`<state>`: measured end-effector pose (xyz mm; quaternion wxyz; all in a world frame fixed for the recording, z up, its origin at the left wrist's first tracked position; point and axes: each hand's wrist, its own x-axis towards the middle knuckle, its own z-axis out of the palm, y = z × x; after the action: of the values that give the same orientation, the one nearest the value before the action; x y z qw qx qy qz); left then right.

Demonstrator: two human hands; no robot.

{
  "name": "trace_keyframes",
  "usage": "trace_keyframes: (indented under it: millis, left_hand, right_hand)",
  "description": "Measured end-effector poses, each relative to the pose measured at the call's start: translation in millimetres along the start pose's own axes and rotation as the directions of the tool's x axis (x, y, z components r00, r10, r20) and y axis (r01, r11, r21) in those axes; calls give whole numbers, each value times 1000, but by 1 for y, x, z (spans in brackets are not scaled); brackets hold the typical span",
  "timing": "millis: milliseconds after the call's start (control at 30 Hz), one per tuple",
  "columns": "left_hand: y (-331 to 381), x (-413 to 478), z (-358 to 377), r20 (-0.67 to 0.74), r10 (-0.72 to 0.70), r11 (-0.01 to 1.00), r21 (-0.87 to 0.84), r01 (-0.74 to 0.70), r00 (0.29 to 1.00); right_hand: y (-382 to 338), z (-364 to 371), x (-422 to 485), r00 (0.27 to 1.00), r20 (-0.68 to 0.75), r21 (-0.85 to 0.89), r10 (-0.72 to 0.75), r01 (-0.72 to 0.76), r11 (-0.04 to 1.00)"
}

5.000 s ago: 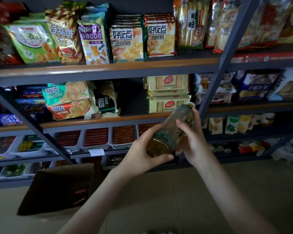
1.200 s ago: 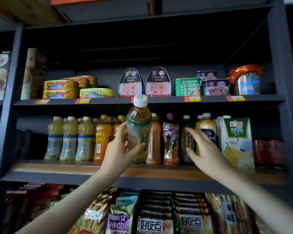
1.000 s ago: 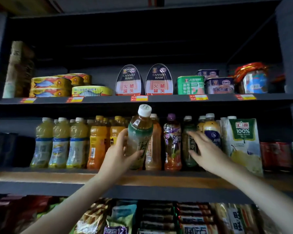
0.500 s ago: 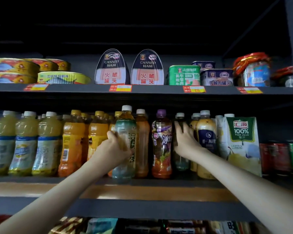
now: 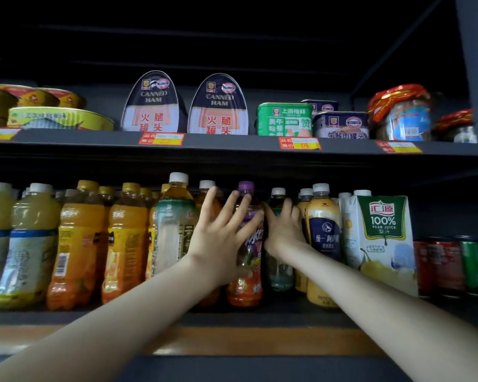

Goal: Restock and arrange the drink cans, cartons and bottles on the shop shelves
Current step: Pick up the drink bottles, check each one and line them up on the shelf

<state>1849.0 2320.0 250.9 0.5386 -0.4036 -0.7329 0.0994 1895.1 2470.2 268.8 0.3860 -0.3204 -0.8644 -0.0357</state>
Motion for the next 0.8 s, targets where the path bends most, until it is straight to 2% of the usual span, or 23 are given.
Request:
trace_keyframes:
  millis: [367, 533, 633, 800]
  left_hand:
    - [2, -6, -3, 26, -38, 997, -59, 39, 999]
    - [3, -5, -3, 43, -39, 993, -107, 44, 998]
    - [4, -4, -1, 41, -29, 988, -150, 35, 999]
    - [7, -7, -11, 58, -10, 970, -241, 23, 998]
  right_hand:
    - [-8, -22, -30, 987, -141, 81, -83, 95, 992]
    - [-6, -29, -44, 992, -121, 145, -33, 51, 988]
    - [-2, -37, -55, 985, -172, 197, -33, 67, 978]
    - [0, -45, -91, 947, -234, 151, -222, 261, 953]
